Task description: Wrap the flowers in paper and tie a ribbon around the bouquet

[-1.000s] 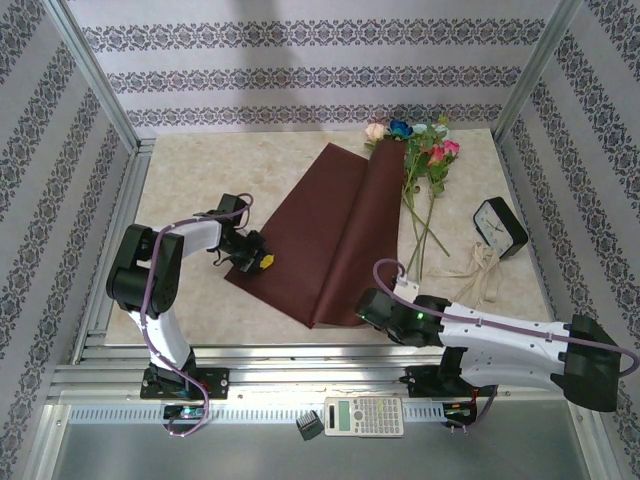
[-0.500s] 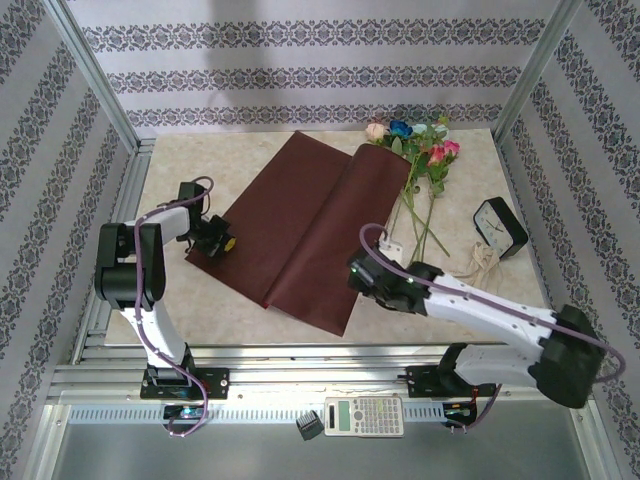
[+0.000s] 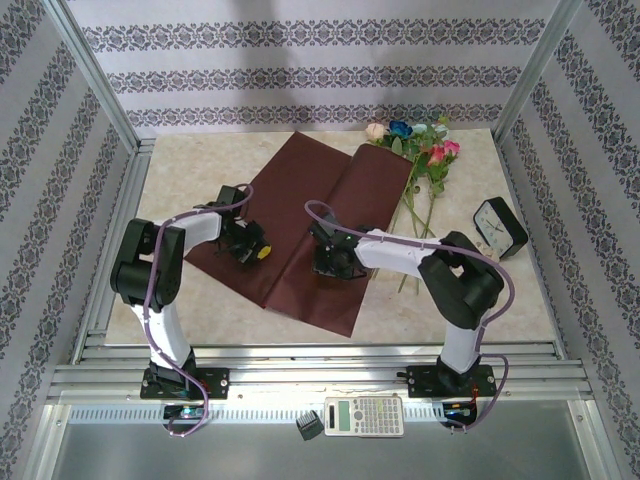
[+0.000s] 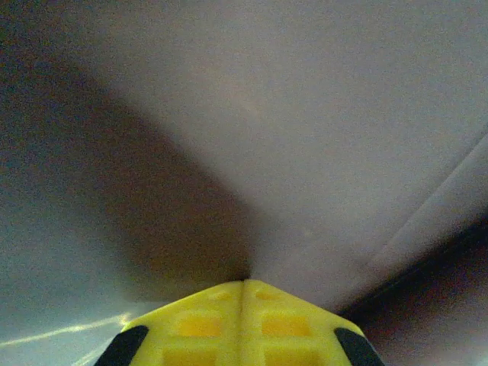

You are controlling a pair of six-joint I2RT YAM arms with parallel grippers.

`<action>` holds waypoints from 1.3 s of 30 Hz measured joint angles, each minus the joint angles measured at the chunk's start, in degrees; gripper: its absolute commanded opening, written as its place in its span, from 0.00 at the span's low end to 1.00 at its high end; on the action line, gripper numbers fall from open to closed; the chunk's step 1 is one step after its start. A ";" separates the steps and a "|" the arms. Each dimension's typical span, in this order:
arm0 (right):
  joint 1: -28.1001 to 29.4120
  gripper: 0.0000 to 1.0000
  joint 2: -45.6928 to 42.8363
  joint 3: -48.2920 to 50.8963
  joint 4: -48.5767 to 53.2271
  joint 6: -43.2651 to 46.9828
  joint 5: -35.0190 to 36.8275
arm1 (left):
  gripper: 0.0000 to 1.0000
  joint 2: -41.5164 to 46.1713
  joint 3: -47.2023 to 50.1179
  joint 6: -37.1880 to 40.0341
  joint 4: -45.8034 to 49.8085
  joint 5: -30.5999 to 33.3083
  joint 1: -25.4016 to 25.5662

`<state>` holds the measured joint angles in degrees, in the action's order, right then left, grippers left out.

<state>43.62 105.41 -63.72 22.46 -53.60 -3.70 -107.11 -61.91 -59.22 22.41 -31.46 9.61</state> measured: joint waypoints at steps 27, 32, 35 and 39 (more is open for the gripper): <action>0.26 0.49 -4.46 0.79 3.10 0.09 -10.95 | 0.08 -0.09 -6.29 4.07 5.68 1.05 -10.08; -6.05 0.45 -9.03 -0.09 4.42 2.80 -10.58 | 0.09 4.74 -5.29 0.50 3.61 -0.76 -4.48; -9.40 0.42 -9.77 -0.70 5.35 4.52 -9.75 | 0.09 4.94 -2.21 -3.91 -0.70 -2.82 1.70; -14.38 0.41 -9.79 -1.57 7.37 6.56 -8.02 | 0.09 3.72 0.70 -8.50 -3.54 -4.70 7.91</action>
<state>29.23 95.61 -65.30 29.82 -47.05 -11.73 -103.39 -61.21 -67.72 18.87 -36.16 17.52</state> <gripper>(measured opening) 0.414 0.089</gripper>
